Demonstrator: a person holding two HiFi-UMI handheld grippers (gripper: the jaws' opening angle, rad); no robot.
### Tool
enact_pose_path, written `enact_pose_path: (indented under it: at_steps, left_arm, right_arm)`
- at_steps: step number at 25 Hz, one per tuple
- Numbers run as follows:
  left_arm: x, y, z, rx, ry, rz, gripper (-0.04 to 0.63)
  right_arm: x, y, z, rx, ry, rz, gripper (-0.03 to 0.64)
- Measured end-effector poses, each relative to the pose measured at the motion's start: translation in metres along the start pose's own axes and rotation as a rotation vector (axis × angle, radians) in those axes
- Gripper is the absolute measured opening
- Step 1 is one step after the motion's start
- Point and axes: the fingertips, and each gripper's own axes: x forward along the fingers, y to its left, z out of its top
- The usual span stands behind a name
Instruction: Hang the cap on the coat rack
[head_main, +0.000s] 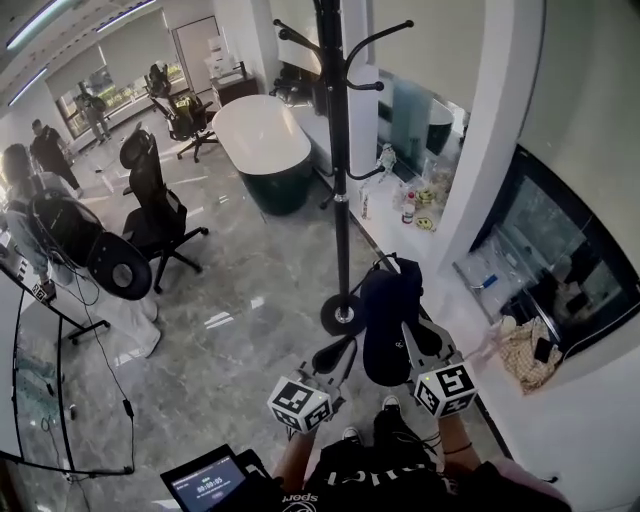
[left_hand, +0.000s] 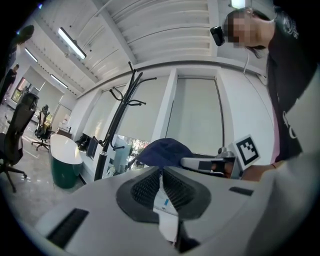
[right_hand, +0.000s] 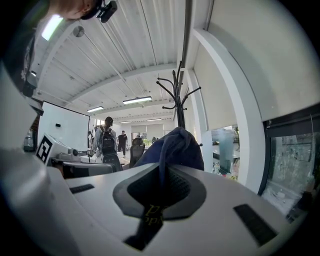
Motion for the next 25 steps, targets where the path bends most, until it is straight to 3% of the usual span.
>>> enact_pose_path:
  at_steps: [9,25]
  left_arm:
    - [0.034,0.05,0.002,-0.004,0.017,0.083,0.008]
    - [0.185,0.111,0.025,0.016,-0.023,0.173,0.008]
  right_arm:
    - [0.062,-0.052,0.007,-0.014,-0.005,0.027,0.025]
    - [0.157,-0.182,0.036,-0.085,-0.027,0.141,0.023]
